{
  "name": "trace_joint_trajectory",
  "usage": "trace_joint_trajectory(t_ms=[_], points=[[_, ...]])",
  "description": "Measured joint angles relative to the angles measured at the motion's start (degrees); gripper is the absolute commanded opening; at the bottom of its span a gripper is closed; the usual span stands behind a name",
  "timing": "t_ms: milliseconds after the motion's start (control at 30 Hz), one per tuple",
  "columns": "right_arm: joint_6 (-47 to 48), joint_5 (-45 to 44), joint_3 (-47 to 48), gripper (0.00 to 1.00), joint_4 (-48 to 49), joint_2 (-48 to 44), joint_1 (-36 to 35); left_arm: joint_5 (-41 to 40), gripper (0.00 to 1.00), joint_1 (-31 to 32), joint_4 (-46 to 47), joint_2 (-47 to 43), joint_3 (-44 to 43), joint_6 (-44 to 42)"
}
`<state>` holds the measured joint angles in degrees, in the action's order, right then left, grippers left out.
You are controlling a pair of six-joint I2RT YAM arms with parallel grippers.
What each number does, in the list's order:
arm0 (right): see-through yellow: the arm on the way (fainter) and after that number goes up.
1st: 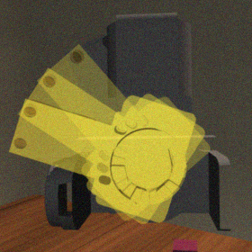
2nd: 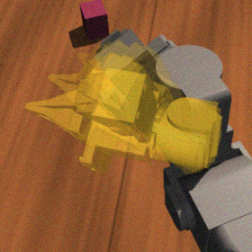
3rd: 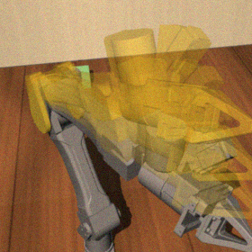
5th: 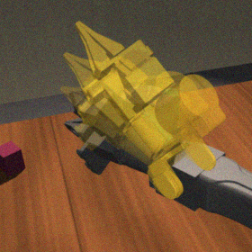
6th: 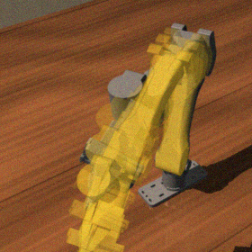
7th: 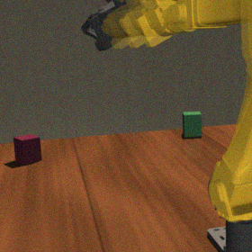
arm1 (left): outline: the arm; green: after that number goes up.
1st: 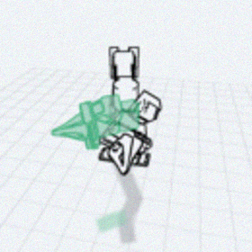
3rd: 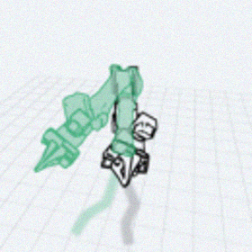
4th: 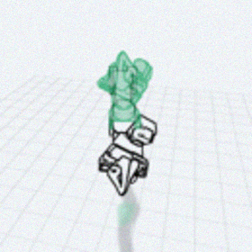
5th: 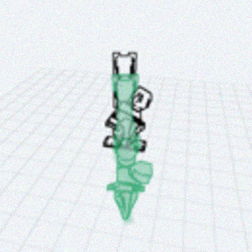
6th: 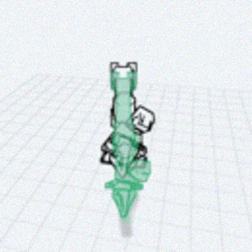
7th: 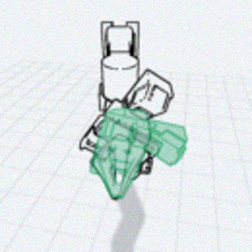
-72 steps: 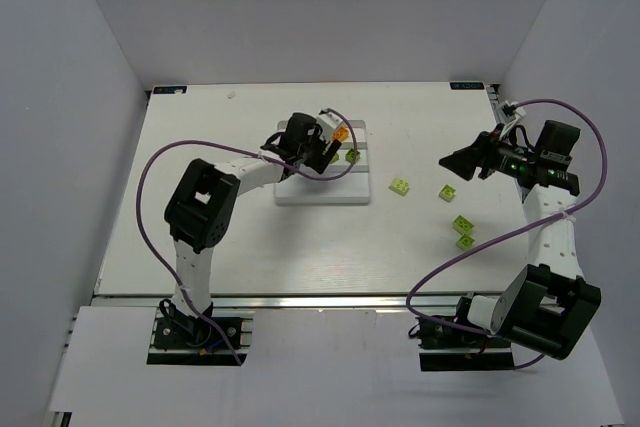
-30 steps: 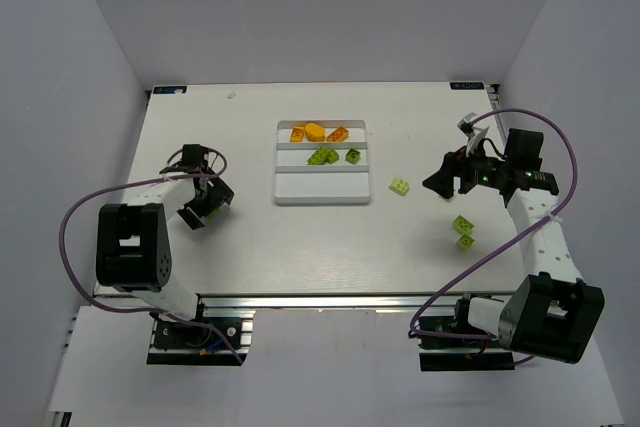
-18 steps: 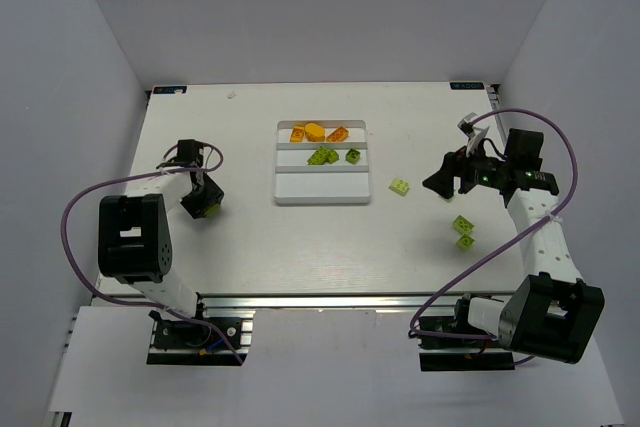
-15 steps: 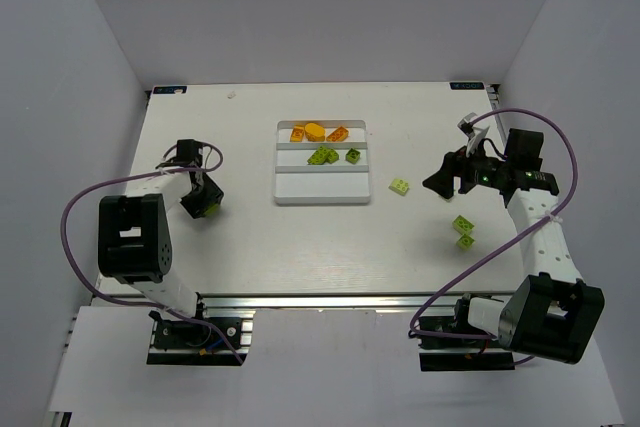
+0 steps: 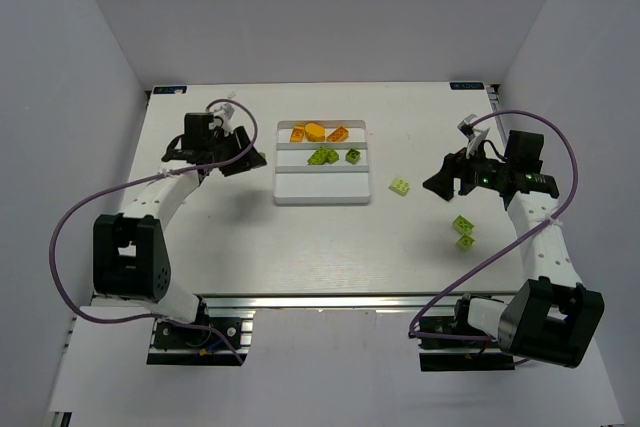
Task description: Sort the legos into containers by color
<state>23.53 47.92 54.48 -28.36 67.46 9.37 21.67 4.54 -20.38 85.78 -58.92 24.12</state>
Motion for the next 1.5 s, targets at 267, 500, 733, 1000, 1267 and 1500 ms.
trace_joint_trajectory(t_ms=[267, 500, 733, 1000, 1267, 1500], points=[[-0.5, -1.1, 0.0, 0.75, 0.0, 0.0, 0.0, 3.3, 0.19, 7.0, 1.2, 14.3, -13.9, -3.5], [-0.6, -2.7, 0.0, 0.76, 0.0, 0.0, 0.0, -0.2, 0.39, 10.9, -1.0, 25.7, -23.8, -3.0], [-0.6, -3.7, 0.0, 0.76, 0.2, 0.0, 0.0, -2.5, 0.64, 12.8, -3.0, 30.1, -30.2, -2.6], [-0.5, -4.7, 0.0, 0.79, 0.2, 0.0, 0.0, -3.9, 0.69, 13.0, -5.1, 30.9, -35.0, -2.7], [4.7, -7.9, 0.0, 0.45, -0.4, 0.0, 0.0, -1.8, 0.00, 12.6, -2.0, 21.9, -23.3, -2.6], [12.2, -16.9, 1.2, 0.65, -3.3, 5.4, 0.0, -1.3, 0.72, 12.1, 4.9, -5.5, -2.5, -5.1]])
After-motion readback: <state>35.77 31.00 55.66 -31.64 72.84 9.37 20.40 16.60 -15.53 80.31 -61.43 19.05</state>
